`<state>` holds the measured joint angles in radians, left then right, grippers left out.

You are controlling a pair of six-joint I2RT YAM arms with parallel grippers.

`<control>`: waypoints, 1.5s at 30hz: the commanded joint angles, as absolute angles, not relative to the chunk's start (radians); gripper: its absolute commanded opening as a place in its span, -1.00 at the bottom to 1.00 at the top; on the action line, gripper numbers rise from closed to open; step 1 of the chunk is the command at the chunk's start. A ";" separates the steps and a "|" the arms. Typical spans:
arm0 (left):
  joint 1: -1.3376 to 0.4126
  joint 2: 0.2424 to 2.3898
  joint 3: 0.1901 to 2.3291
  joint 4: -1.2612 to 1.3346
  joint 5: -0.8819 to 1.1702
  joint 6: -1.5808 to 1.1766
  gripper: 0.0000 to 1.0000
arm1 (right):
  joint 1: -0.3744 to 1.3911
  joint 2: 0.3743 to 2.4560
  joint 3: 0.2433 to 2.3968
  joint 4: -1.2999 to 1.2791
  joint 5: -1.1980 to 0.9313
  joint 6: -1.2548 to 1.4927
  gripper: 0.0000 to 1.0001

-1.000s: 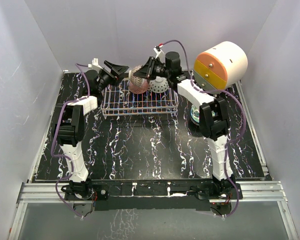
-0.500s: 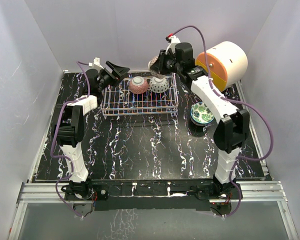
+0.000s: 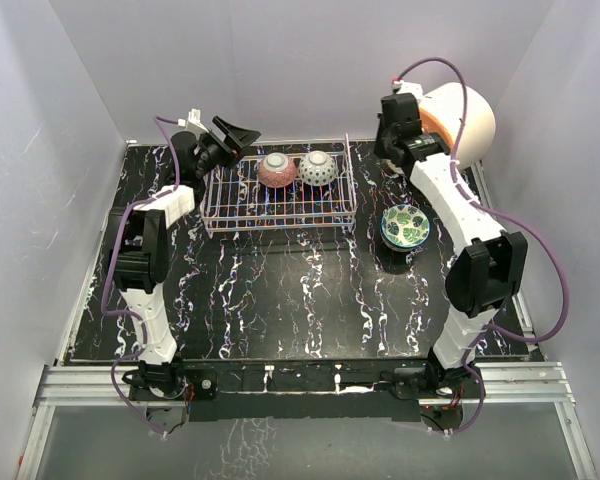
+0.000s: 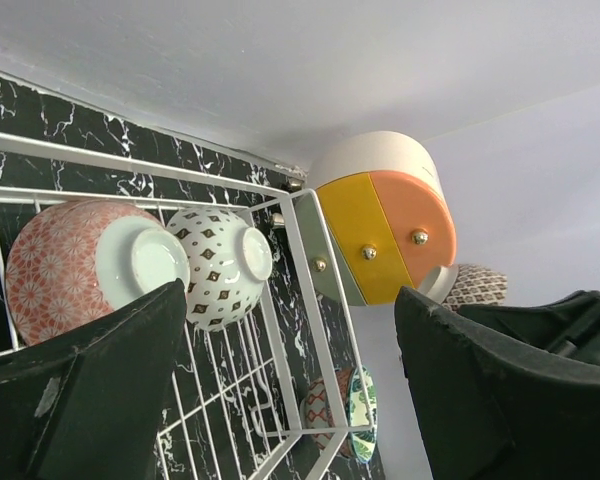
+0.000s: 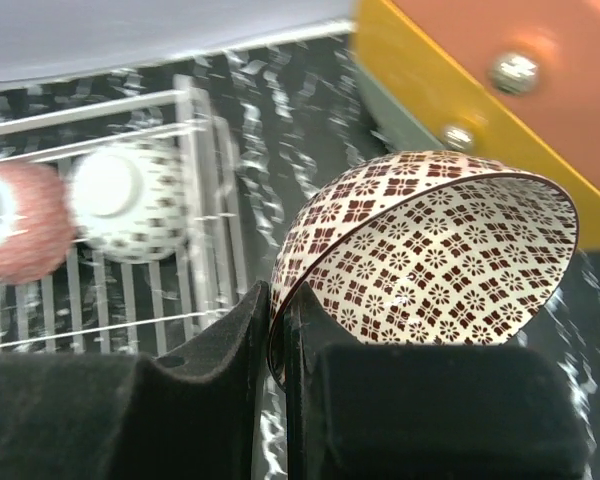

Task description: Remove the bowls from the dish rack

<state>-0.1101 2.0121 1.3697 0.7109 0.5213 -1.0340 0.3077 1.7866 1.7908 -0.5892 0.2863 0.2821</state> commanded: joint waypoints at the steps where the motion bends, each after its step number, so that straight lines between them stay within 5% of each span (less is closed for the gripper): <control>1: -0.106 2.030 1.433 0.716 0.556 -1.046 0.66 | 0.212 1.768 1.819 -0.687 0.390 0.371 -0.85; 19: -0.106 2.061 1.467 0.705 0.550 -1.051 0.64 | 0.192 1.615 1.586 -0.717 0.170 0.501 -0.84; 45: -0.106 2.080 1.436 0.725 0.548 -1.061 0.57 | 0.289 1.831 1.592 -0.999 0.406 0.546 -0.85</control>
<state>-0.1101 2.0911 1.4326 0.7025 0.5381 -1.0668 0.2676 1.8069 1.5764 -0.9947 0.3340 0.5446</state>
